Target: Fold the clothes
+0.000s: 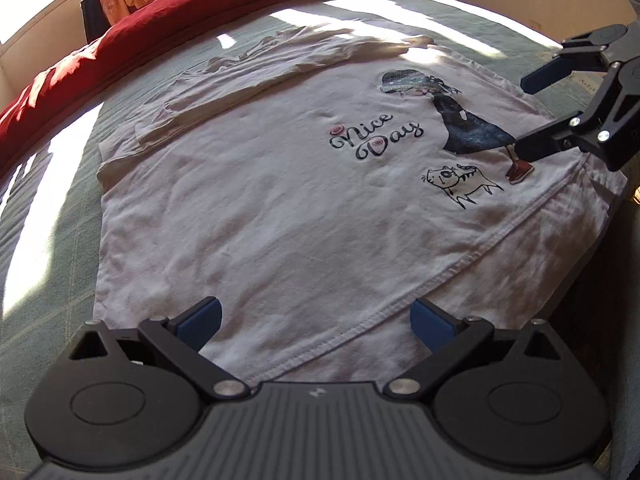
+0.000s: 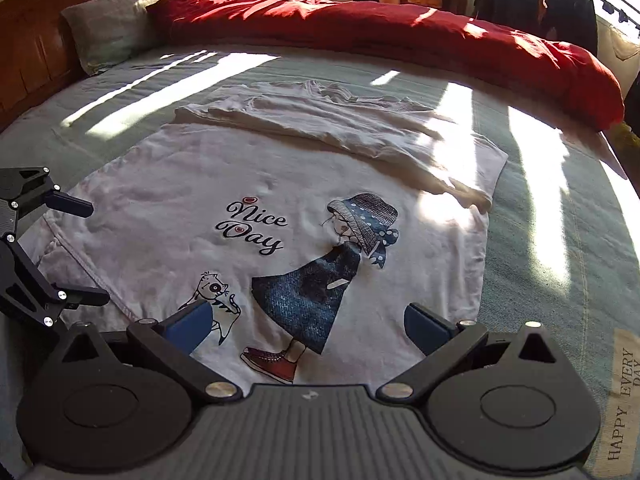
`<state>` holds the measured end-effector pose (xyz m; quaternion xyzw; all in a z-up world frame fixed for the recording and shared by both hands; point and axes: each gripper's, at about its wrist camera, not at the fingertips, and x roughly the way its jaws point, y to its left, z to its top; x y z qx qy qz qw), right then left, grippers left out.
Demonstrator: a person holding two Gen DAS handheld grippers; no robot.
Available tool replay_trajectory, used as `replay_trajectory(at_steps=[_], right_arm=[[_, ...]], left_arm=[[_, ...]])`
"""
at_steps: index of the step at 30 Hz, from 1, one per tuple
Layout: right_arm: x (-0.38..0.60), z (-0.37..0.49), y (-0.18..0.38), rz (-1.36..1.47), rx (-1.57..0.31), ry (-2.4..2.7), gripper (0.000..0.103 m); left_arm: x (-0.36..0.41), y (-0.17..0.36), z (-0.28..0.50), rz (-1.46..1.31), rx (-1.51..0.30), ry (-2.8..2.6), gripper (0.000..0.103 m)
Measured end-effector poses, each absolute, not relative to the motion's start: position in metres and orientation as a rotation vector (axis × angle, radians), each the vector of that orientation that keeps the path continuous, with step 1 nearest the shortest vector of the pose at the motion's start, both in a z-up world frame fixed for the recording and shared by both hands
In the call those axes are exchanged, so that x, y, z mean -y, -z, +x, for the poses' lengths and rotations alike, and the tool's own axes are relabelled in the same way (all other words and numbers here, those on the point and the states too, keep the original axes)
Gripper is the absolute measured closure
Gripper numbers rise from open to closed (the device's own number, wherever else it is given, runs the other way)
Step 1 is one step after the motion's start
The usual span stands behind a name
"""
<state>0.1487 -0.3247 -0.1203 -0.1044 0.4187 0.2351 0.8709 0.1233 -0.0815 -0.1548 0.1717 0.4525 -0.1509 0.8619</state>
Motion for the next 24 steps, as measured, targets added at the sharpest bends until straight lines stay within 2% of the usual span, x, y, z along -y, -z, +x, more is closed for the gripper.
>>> replay_trajectory(at_steps=[5,8,13,19,24], right_arm=[[0.303,0.140,0.151,-0.293,-0.967,-0.511,0.000],[0.303,0.135,0.150,-0.298,-0.982,-0.518,0.000],[0.308,0.145,0.116,-0.372,-0.956,-0.544,0.000],[0.313,0.162,0.070,-0.587,-0.901,-0.565,0.000],[0.308,0.150,0.075,-0.835,-0.880,-0.648,0.000]], left_arm=[[0.072,0.159,0.112,0.352,-0.976,0.335,0.003],[0.078,0.154,0.100,0.426,-0.941,0.383,0.003],[0.112,0.142,0.079,0.649,-0.819,0.534,0.003],[0.143,0.147,0.069,0.859,-0.766,0.675,0.003],[0.153,0.158,0.062,1.051,-0.713,0.728,0.003]])
